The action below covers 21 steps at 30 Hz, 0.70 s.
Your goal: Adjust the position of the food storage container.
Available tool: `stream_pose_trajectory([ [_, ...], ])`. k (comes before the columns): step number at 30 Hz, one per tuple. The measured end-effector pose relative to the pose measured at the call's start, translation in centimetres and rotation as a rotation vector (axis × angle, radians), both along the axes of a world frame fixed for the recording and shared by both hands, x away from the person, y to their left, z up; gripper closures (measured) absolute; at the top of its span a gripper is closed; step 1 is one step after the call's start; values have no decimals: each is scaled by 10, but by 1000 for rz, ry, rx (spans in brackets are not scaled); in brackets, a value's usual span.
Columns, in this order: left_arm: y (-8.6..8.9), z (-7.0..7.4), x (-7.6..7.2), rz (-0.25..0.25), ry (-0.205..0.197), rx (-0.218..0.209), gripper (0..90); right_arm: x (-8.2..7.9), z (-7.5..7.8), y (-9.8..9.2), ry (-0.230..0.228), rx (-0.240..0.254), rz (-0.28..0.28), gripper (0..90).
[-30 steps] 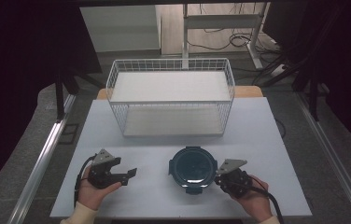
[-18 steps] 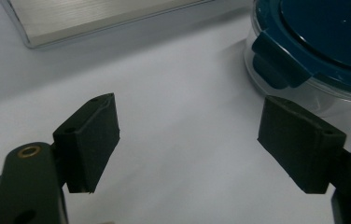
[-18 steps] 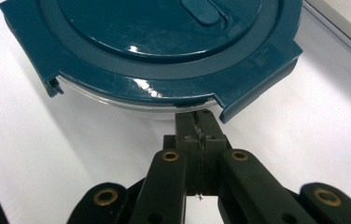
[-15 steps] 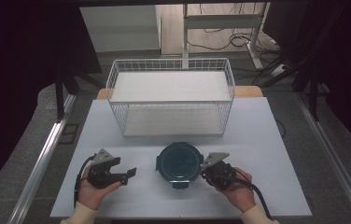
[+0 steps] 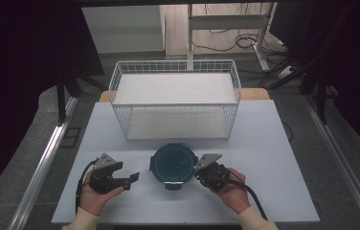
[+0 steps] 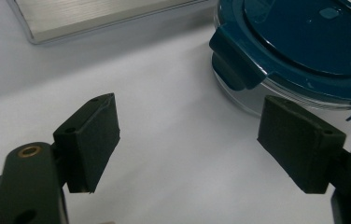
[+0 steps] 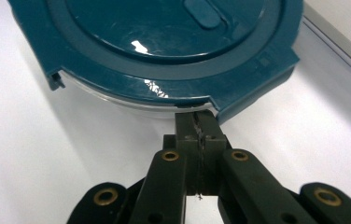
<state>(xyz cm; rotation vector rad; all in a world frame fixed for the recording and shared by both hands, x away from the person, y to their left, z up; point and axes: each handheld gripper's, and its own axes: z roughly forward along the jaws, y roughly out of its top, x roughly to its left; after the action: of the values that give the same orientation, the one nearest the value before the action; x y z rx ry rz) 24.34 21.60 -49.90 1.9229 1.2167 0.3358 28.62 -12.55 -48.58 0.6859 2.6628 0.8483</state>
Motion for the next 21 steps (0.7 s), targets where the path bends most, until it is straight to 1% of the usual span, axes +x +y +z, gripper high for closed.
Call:
stream_pose_trajectory([
  [2, 0, 0, 0, -2, 1, 1, 200, 1, -1, -1, 5, 13, -4, 899],
  [5, -1, 0, 0, -4, 1, 2, 200, 0, -2, -1, 5, 14, -8, 899],
  [6, 0, 0, 0, -6, -2, 2, 200, -1, -1, -2, 9, 26, -9, 899],
  [8, 0, 1, -1, -5, -4, 2, 200, -2, -1, -3, 12, 31, -5, 899],
  [9, 1, 2, -1, -3, -7, -1, 200, -4, -1, -4, 11, 33, 3, 898],
  [10, 2, 3, -2, -1, -12, -5, 200, -9, 1, -10, -5, 37, 3, 898],
  [12, 3, 3, -2, -1, -13, -8, 200, -11, 3, -14, -7, 46, 0, 898],
  [13, 4, 3, -2, -1, -12, -6, 200, -14, 8, -27, -15, 93, -25, 898],
  [14, 4, 3, -2, -1, -12, -6, 200, -14, 8, -27, -15, 93, -25, 898],
  [15, 4, 3, -3, 3, -12, -9, 200, -14, 10, -32, -16, 111, -35, 898],
  [16, 4, 3, -3, 4, -11, -11, 200, -14, 14, -47, -17, 166, -75, 894],
  [17, 4, 4, -3, 2, -13, -15, 199, -14, 14, -52, -14, 189, -92, 884],
  [18, 4, 4, -3, 2, -13, -15, 200, -13, 15, -58, -9, 217, -108, 861],
  [19, 3, 5, -3, 0, -13, -26, 199, -11, 15, -64, -2, 264, -111, 796],
  [20, 3, 6, -3, 0, -14, -30, 200, -10, 15, -67, 0, 295, -110, 729],
  [21, 3, 6, -3, 0, -14, -30, 200, -10, 15, -67, 0, 295, -110, 729],
])
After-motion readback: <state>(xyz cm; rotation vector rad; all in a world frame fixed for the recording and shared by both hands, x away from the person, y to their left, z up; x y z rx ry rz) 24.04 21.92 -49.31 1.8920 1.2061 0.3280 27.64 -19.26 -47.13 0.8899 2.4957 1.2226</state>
